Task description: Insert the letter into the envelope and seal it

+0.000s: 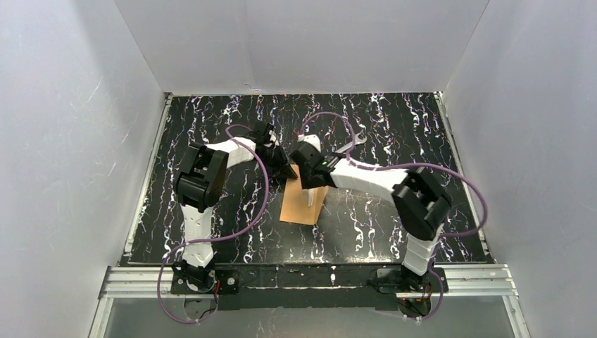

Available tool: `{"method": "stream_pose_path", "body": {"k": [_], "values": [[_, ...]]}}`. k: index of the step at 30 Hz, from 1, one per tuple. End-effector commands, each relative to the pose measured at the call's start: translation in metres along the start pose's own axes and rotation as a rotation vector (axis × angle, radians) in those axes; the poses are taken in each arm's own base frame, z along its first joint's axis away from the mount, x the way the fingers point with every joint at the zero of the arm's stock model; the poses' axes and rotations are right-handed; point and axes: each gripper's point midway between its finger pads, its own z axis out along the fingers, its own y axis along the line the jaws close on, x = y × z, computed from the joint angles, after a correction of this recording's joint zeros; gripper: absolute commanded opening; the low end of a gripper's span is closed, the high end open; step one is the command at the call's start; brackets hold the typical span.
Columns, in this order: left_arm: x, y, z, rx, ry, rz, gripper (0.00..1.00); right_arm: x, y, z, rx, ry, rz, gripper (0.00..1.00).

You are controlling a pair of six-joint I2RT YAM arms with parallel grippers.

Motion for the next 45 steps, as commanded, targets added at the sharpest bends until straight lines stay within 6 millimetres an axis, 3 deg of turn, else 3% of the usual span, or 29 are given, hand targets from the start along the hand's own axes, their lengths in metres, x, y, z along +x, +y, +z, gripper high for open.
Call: {"method": "stream_pose_path", "body": {"k": [1,6,11,15,22,26,30,33,35,39,45], "values": [[0.015,-0.009,-0.022,-0.021,0.041,0.124,0.10,-0.056,0.009,-0.076,-0.246,-0.065,0.135,0.01],[0.018,-0.028,-0.049,0.013,0.018,0.190,0.25,-0.061,-0.024,-0.112,-0.400,-0.070,0.225,0.01],[0.024,-0.044,-0.067,0.060,0.001,0.202,0.40,-0.027,-0.086,-0.098,-0.390,0.006,0.426,0.01],[0.031,-0.022,-0.081,-0.051,-0.036,0.203,0.49,-0.005,-0.122,-0.081,-0.406,0.045,0.660,0.01],[0.041,0.014,-0.087,-0.174,-0.046,0.233,0.59,0.028,-0.132,-0.050,-0.506,0.118,0.922,0.01],[0.047,0.025,-0.079,-0.191,-0.009,0.221,0.58,0.032,-0.141,-0.034,-0.522,0.111,0.998,0.06],[0.051,0.036,-0.071,-0.211,0.028,0.207,0.58,0.040,-0.153,-0.019,-0.504,0.132,1.049,0.20],[0.053,0.039,-0.068,-0.212,0.043,0.200,0.58,0.047,-0.162,-0.013,-0.440,0.153,1.072,0.42],[0.055,0.039,-0.065,-0.207,0.061,0.192,0.58,0.051,-0.165,-0.014,-0.410,0.167,1.068,0.51],[0.060,0.046,-0.060,-0.215,0.087,0.171,0.57,0.055,-0.173,-0.023,-0.339,0.172,1.048,0.60],[0.063,0.051,-0.056,-0.222,0.107,0.160,0.52,0.041,-0.184,-0.046,-0.282,0.086,0.993,0.62]]}}
